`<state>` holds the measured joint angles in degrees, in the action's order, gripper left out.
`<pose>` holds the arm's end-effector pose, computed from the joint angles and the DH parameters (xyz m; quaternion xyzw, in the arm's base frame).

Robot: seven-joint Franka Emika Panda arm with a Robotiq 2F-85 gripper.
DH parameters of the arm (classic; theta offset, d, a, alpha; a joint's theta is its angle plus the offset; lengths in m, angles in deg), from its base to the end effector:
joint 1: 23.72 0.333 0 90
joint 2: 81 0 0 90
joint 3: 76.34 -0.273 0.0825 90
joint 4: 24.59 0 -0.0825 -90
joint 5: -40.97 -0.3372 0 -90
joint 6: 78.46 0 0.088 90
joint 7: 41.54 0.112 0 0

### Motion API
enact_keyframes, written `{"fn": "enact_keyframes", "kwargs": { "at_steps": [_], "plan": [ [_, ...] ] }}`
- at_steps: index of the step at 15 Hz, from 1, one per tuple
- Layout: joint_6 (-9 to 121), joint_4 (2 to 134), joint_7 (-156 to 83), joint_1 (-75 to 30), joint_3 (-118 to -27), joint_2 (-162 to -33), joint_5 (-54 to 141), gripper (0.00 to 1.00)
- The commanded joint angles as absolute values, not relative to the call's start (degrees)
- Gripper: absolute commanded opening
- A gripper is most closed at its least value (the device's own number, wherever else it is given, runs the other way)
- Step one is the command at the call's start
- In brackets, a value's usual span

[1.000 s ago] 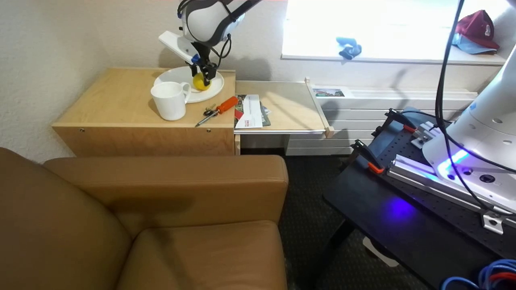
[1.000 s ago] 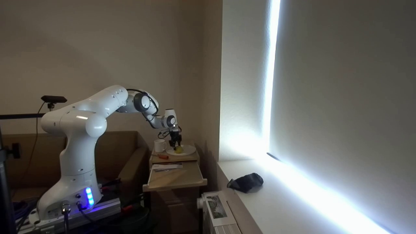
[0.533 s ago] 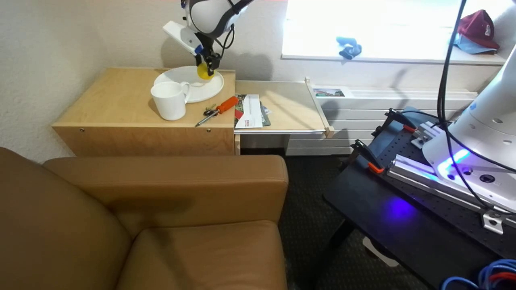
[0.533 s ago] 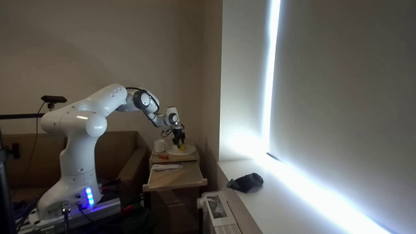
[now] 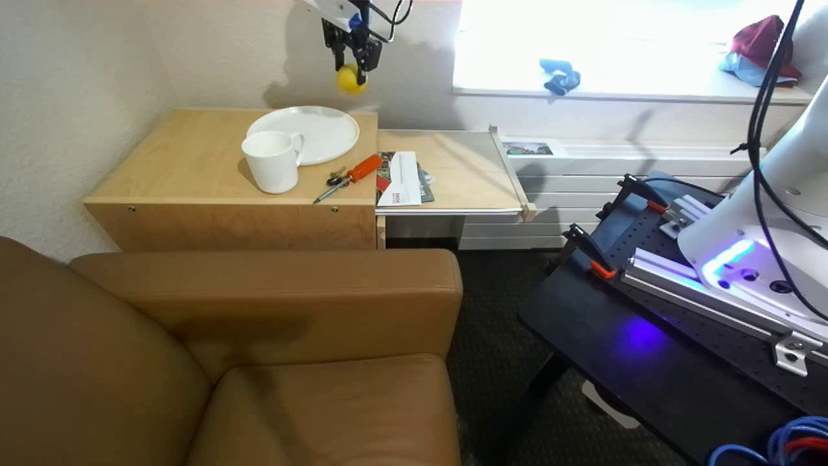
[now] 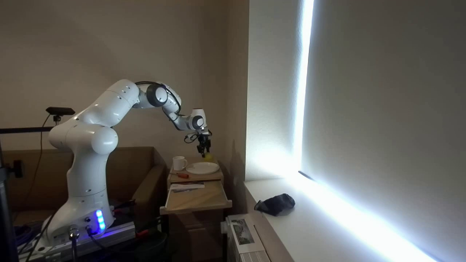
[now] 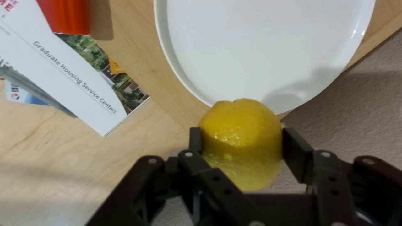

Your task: Take the lemon from the plate and put it on the pullout table

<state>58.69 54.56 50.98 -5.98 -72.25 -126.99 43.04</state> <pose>0.6646 0.1717 0.2465 -0.7834 0.6114 -0.0936 0.0614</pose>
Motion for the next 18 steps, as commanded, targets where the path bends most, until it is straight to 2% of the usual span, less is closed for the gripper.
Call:
{"fn": "enact_keyframes", "kwargs": {
  "at_steps": [1, 6, 13, 16, 17, 18],
  "plan": [
    [58.45, 68.34, 39.59, -12.62, -78.36, -116.54, 37.24, 0.39],
    [54.61, 82.60, 21.73, -19.93, -81.27, -105.74, 27.05, 0.39],
    [49.80, 100.83, 10.00, -24.07, -73.92, -91.09, 28.52, 0.39],
    [49.70, 103.91, 6.57, -25.90, -71.26, -88.12, 28.69, 0.39],
    [50.30, 100.71, 8.84, -24.68, -71.92, -91.69, 28.70, 0.64],
    [50.30, 101.73, 8.00, -25.31, -71.33, -90.64, 28.71, 0.64]
  ]
}}
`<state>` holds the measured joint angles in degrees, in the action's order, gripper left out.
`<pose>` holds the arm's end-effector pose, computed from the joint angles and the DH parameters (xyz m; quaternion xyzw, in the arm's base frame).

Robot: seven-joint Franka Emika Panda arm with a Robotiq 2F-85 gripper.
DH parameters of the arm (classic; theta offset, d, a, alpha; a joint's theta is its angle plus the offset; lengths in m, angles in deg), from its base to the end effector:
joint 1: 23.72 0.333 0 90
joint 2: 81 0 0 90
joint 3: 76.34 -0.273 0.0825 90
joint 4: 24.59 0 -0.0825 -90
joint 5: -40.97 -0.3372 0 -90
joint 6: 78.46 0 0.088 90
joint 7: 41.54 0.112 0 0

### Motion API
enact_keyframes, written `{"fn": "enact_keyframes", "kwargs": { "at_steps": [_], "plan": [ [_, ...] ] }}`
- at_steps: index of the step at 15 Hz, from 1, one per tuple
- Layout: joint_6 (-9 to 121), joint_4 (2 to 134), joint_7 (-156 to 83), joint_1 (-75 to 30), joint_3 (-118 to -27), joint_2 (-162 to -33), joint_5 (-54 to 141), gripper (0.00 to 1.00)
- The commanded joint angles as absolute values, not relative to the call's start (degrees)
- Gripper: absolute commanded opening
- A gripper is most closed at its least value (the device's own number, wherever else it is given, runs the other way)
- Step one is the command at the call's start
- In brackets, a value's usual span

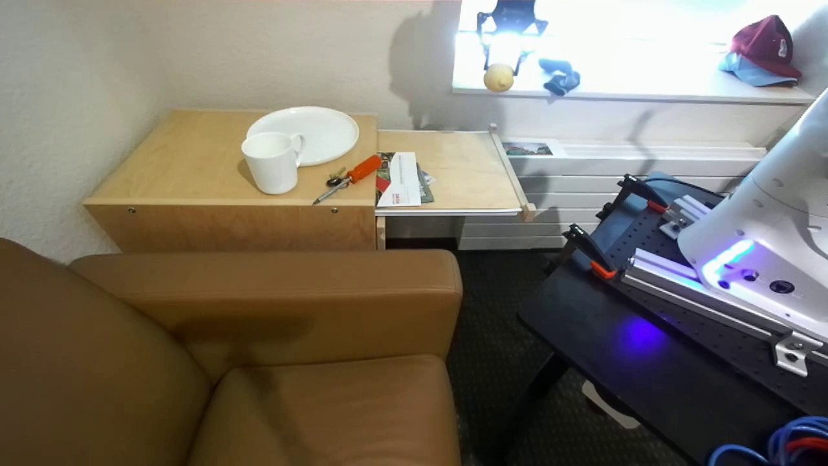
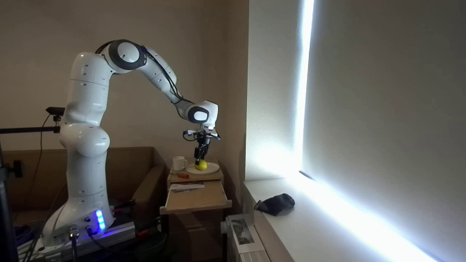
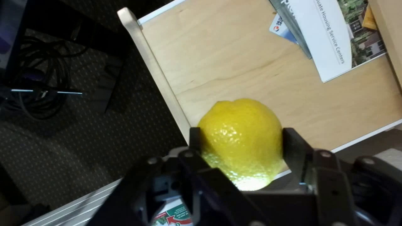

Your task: Take the lemon from the plate and put it on the pullout table

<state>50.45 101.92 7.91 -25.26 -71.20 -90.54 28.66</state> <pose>0.4914 -0.0509 0.2817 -0.8422 0.5309 0.0830 0.0445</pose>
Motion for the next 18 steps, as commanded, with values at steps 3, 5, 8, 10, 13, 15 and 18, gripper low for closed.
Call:
{"fn": "enact_keyframes", "kwargs": {
  "at_steps": [3, 5, 8, 10, 13, 15, 18],
  "plan": [
    [50.30, 102.61, 7.54, -25.75, -71.01, -89.60, 28.72, 0.64],
    [50.30, 102.70, 7.55, -25.62, -71.11, -89.60, 28.72, 0.64],
    [46.81, 101.63, 9.23, -25.68, -70.80, -91.56, 30.04, 0.39],
    [43.83, 104.26, 4.05, -26.32, -71.30, -90.15, 27.73, 0.39],
    [44.43, 108.29, 2.92, -24.97, -72.28, -89.42, 26.67, 0.39],
    [46.06, 109.45, 5.87, -23.26, -73.68, -91.61, 26.25, 0.39],
    [53.03, 111.22, 14.64, -19.01, -76.27, -95.78, 26.53, 0.39]
  ]
}}
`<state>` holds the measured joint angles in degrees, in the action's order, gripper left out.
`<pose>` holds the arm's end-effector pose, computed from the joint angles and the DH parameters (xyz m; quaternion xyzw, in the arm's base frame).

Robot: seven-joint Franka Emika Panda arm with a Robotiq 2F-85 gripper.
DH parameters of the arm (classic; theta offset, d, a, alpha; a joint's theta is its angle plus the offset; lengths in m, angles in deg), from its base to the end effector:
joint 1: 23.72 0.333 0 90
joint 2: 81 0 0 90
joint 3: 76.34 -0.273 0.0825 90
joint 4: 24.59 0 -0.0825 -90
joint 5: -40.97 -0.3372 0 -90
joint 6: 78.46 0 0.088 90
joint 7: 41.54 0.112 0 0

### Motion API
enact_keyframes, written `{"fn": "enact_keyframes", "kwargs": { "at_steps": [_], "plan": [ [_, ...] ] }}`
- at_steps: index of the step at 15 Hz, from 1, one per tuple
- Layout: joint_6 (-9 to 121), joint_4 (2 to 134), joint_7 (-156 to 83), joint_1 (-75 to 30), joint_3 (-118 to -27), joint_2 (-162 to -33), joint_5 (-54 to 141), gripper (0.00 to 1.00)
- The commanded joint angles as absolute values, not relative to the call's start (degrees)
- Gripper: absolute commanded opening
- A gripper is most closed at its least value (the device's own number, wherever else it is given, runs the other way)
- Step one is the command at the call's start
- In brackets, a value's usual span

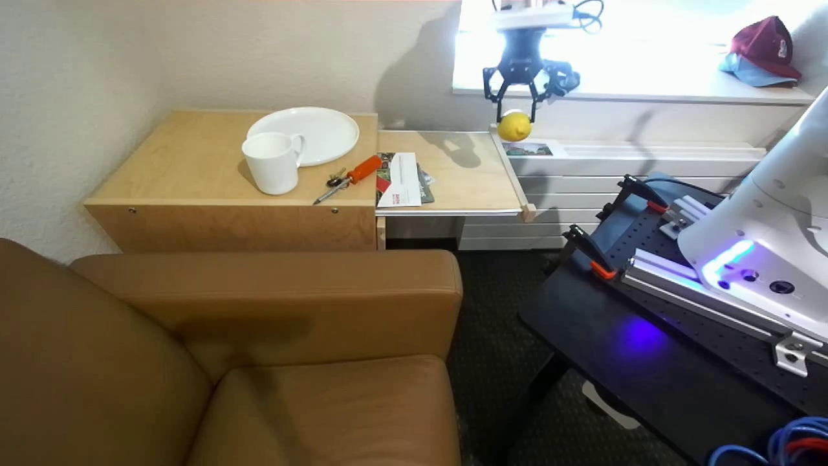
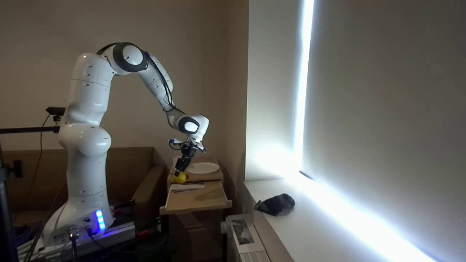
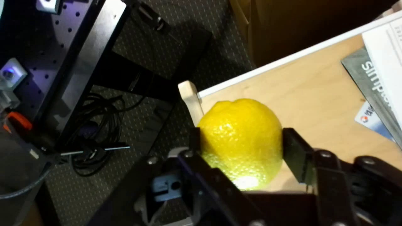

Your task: Take the lemon from the plate and put it on the pullout table

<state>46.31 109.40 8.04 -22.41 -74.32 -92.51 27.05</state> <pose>0.4381 0.0041 0.2177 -0.8476 0.4930 0.1962 0.0009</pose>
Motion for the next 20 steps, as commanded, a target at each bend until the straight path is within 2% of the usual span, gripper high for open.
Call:
{"fn": "enact_keyframes", "kwargs": {
  "at_steps": [1, 4, 6, 10, 14, 15, 16, 17, 20],
  "plan": [
    [56.83, 111.24, 19.01, -17.28, -76.74, -97.50, 27.47, 0.39],
    [67.03, 109.35, 32.68, -11.45, -76.74, -104.06, 30.35, 0.39],
    [72.08, 107.81, 43.42, -6.36, -73.54, -108.30, 35.44, 0.39],
    [76.89, 105.57, 59.94, 0.33, -67.34, -113.10, 42.70, 0.39],
    [76.45, 103.93, 70.55, 2.89, -64.57, -114.54, 46.37, 0.39],
    [74.90, 103.43, 71.07, 2.41, -64.99, -114.59, 46.76, 0.89],
    [74.44, 103.54, 70.63, 1.29, -66.18, -114.16, 46.53, 0.91],
    [74.24, 103.98, 69.82, 0.25, -67.14, -113.30, 46.01, 0.97],
    [74.25, 105.65, 67.44, -1.91, -68.62, -110.27, 45.07, 1.00]
  ]
}}
